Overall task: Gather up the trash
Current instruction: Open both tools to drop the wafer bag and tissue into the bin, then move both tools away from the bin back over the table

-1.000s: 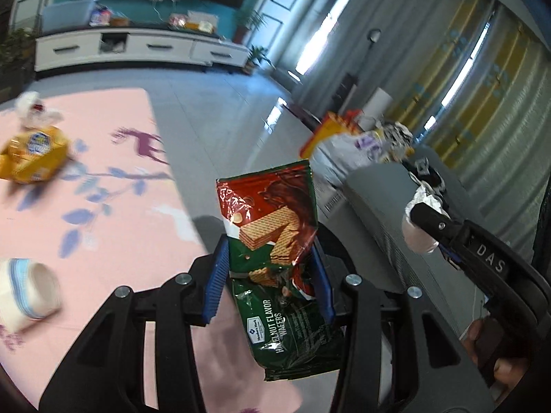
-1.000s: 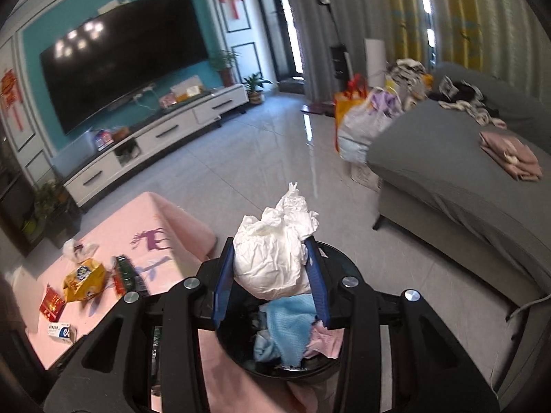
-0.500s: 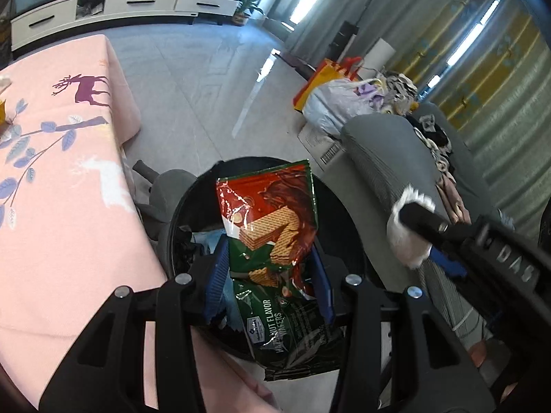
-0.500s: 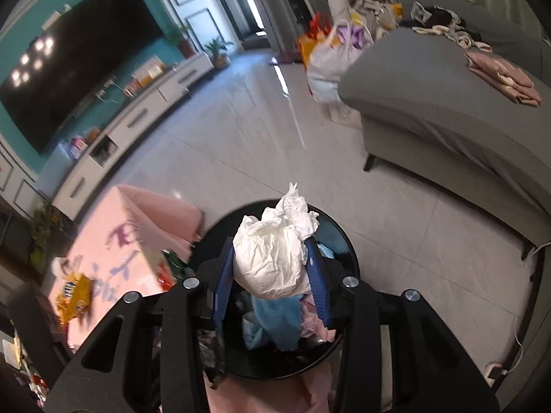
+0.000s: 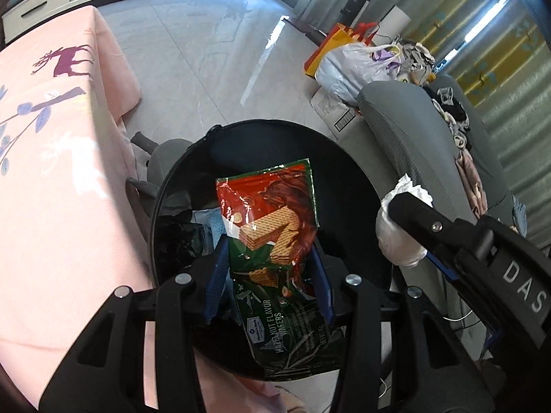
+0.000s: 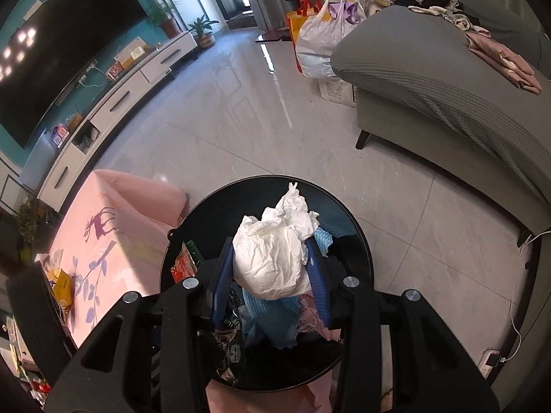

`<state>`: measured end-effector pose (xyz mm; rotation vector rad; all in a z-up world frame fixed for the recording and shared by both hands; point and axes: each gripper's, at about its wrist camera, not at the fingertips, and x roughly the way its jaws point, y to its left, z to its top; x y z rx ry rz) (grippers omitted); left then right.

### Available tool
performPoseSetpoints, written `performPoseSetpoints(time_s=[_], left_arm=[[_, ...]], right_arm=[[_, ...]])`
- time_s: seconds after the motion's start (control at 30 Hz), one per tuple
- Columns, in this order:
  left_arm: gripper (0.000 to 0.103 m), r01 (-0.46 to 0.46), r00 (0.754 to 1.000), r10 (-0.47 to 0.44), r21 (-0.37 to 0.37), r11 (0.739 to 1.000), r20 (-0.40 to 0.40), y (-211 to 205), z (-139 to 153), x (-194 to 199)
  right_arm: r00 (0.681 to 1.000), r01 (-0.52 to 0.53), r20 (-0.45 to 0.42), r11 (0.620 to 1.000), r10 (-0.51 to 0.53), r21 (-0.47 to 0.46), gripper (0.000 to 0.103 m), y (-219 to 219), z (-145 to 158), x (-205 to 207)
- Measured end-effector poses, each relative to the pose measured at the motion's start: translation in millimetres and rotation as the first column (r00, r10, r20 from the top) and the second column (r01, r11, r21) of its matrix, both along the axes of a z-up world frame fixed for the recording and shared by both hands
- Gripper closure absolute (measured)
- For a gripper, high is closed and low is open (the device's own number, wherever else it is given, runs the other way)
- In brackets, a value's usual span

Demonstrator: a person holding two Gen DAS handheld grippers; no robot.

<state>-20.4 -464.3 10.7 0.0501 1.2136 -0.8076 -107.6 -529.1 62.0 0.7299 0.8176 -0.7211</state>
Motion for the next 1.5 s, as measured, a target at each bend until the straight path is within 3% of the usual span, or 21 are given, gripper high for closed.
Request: performPoseSetpoints(time_s=[0.33,0.53,0.63,0.9,1.07,1.2,1.33,1.5], left_arm=[[0.057,0.059,0.998,-0.060,0.054,0.997,0.029,-18,-6,-8],[0.056,0.059,0.998,-0.060,0.045,0.997,0.020,-17,-6,-9],[0.034,0.054,0.998,-0.055,0.030,0.998,0.029,-14,-3,-9],[0.011,0.014,0.999,-0.012,-0.047,0.999,0.053,18,25,-5],[0.004,-0.076,0.992,0.086,-0.117,0.990,0.089,76,56,4],[0.003,-0.180,0.968,0.197,-0.115,0.977,0.156,148,76,16],[0.003,-0.319,0.919,0.332,-0.097,0.943,0.210,233,90,29],[0.003,-0.478,0.839,0.486,-0.097,0.873,0.246,336,99,40]], right_arm=[[0.999,0.026,-0.041,0.999,-0.025,0.022,0.059,-9,-12,-1],[0.998,0.033,-0.050,0.999,-0.031,0.031,0.059,-13,-14,-3],[0.998,0.042,-0.052,0.999,-0.040,0.023,0.056,-14,-13,-5],[0.998,0.055,-0.026,0.998,-0.056,-0.022,0.041,-8,2,-7],[0.999,0.048,0.027,0.996,-0.046,-0.069,0.024,2,23,-9],[0.998,0.042,0.054,0.992,-0.036,-0.116,0.020,14,38,-3],[0.998,0.021,0.063,0.987,-0.011,-0.157,0.014,32,47,8],[0.996,-0.043,0.073,0.977,0.059,-0.208,0.010,63,59,27]])
